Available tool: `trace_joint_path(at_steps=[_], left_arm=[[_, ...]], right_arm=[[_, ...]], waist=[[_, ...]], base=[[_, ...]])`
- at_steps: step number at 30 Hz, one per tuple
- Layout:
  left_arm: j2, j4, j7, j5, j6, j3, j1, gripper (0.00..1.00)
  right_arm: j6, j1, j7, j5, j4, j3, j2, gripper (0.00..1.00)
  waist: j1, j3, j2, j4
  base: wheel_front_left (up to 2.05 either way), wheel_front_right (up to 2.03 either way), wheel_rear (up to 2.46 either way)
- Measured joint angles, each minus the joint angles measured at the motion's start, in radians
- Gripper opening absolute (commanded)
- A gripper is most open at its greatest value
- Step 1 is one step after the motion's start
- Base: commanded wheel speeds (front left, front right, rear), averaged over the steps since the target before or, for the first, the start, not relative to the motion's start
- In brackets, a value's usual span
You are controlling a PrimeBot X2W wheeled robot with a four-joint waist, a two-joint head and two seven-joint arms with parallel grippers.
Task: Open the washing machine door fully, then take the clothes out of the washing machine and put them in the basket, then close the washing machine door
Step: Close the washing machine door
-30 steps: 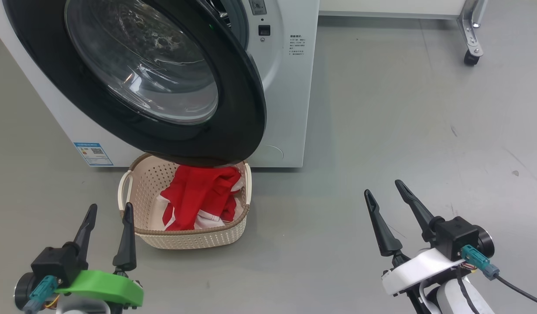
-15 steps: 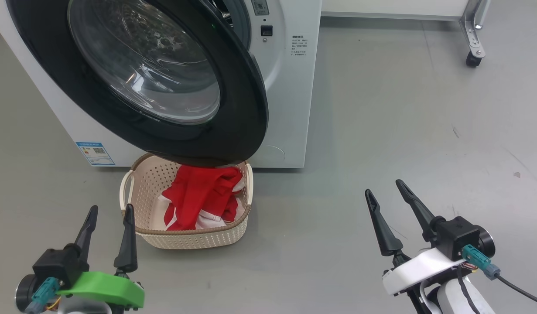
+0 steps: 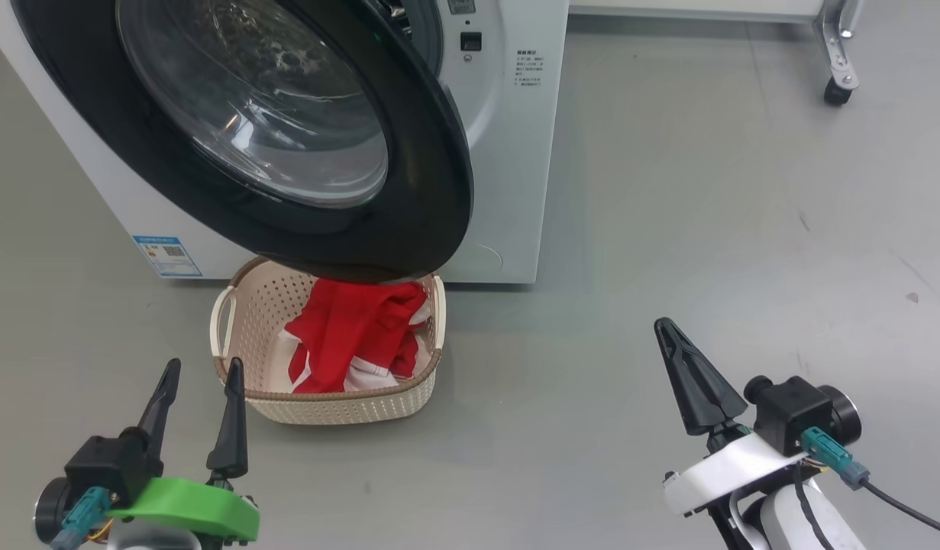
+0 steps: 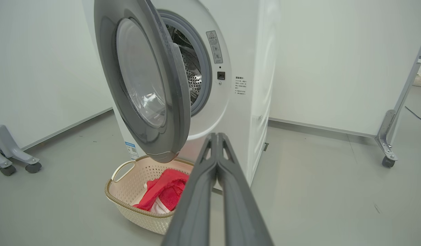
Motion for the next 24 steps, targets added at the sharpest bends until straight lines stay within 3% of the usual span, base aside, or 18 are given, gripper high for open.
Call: trace_joint_path(at_steps=[9, 24], left_arm=[[-0.017, -0.009, -0.001, 0.012, -0.009, -0.016, -0.003, 1.00], [-0.050, -0.015, -0.002, 0.026, -0.027, -0.058, -0.104, 1.00]], right_arm=[[0.000, -0.091, 0.000, -0.041, -0.019, 0.072, -0.035, 0.00], [0.000, -0.410, 0.058, -0.079, -0.034, 0.253, -0.142, 0.00]], waist=[[0.0000, 0.067, 0.0000, 0.021], [0.0000, 0.234, 0.0000, 0.095]], base=[[0.00, 0.00, 0.00], [0.00, 0.00, 0.00]])
